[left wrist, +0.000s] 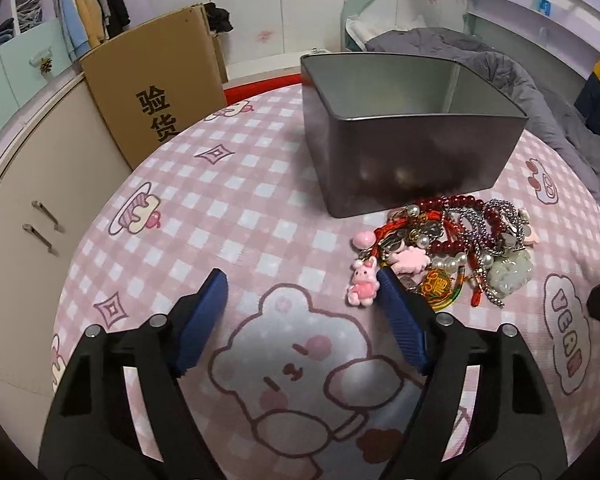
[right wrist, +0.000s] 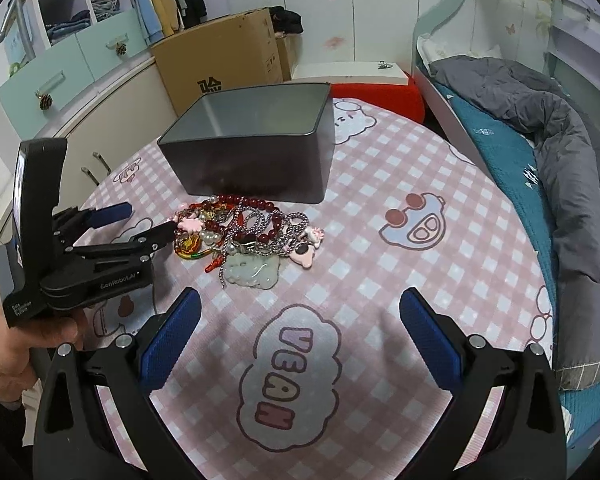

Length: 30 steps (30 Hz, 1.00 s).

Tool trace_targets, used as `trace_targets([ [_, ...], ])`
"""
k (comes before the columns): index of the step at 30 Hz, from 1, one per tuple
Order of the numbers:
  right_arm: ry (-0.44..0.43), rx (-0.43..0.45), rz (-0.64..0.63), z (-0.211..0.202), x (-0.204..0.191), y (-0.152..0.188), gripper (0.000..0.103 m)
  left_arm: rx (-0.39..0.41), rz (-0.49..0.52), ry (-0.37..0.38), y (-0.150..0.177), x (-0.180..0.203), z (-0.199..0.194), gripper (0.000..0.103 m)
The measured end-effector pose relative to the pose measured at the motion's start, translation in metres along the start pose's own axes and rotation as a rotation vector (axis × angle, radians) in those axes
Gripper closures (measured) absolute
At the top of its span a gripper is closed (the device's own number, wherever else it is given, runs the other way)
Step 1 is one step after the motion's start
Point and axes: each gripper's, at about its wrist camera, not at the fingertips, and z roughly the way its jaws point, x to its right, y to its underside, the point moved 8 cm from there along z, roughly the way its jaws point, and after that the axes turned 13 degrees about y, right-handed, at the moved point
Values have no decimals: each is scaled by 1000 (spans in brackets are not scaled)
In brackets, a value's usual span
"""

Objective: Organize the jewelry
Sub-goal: 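Grasp the pink bunny charm with the left tool, then grasp the jade pendant with the right tool while the left tool holds the bunny charm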

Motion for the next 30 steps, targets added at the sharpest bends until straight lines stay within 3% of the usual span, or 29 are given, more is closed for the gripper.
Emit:
trace_targets([
  [1, -1, -4, -6, 1, -2, 1, 7, -2, 2, 9, 0, 1, 1, 27],
  [3, -3, -7, -11, 3, -4, 1, 7, -4, 0, 47, -3, 1, 3, 37],
  [5, -3, -11, -11, 6, -6, 2, 7, -1, 1, 80, -4, 5, 3, 65],
  [6, -3, -12, -8, 8, -7, 2, 7, -4, 8, 94, -5, 7, 3, 71],
  [7, -3, -13, -3, 11, -7, 2, 8, -7, 12, 107, -4, 9, 3, 84],
  [8, -5, -16, -2, 14, -8, 3, 9, -11, 10, 120, -4, 11, 2, 87],
  [10, -10, -33, -6, 23, -11, 4, 20, -13, -3, 137, -2, 11, -1, 87],
  [13, -12, -33, -20, 33, -19, 3, 28, -4, -46, 154, 4, 5, -8, 87],
  [18, -6, 5, -53, 42, -36, -5, 29, 7, -99, 159, 15, -8, -23, 87],
  [20, 45, 32, -95, 47, -40, -6, 34, 7, -108, 159, 19, -10, -26, 87],
  [22, 61, 41, -107, 47, -41, -7, 49, 9, -117, 158, 22, -12, -29, 87],
  [23, 68, 48, -113, 46, -40, -8, 52, 10, -120, 159, 24, -12, -30, 87],
  [24, 61, 50, -113, 46, -39, -7, 64, 12, -121, 160, 24, -12, -31, 87],
  [30, -14, 43, -66, 33, -26, 4, 66, 33, -111, 175, 19, -6, -40, 87],
])
